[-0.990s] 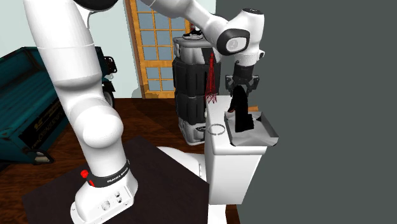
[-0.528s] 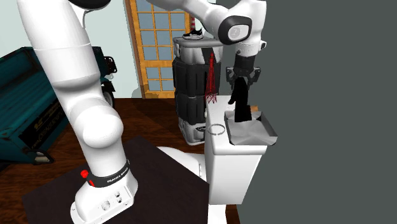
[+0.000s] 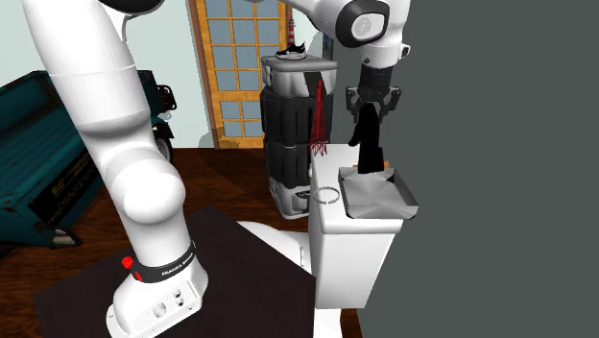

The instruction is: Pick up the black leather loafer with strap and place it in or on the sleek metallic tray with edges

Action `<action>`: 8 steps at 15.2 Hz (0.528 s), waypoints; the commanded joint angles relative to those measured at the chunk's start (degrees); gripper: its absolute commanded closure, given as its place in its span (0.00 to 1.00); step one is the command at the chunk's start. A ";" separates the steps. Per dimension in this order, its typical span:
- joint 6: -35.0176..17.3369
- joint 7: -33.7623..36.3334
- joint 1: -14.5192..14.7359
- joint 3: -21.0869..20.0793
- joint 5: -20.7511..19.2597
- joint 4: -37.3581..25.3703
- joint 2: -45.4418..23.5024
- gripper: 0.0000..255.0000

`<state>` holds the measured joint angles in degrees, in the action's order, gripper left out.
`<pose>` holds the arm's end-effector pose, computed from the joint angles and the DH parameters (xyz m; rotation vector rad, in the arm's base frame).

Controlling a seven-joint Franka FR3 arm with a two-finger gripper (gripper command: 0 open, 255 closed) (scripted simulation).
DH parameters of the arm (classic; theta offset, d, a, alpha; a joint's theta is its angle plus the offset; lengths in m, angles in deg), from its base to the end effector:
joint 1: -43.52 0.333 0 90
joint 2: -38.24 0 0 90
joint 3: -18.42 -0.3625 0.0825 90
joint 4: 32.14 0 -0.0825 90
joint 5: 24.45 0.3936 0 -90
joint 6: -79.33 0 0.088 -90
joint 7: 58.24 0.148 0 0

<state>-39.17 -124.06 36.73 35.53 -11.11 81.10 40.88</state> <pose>0.5302 -0.2151 0.5045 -2.9003 -0.9505 -0.3903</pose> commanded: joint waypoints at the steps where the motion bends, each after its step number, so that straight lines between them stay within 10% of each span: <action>1: 2.77 -1.68 -0.95 1.12 0.45 -3.76 -1.45 1.00; 8: 3.50 -5.39 -2.61 2.75 1.95 -6.49 -4.48 1.00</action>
<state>-35.05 -129.24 34.13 38.28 -9.27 74.07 36.44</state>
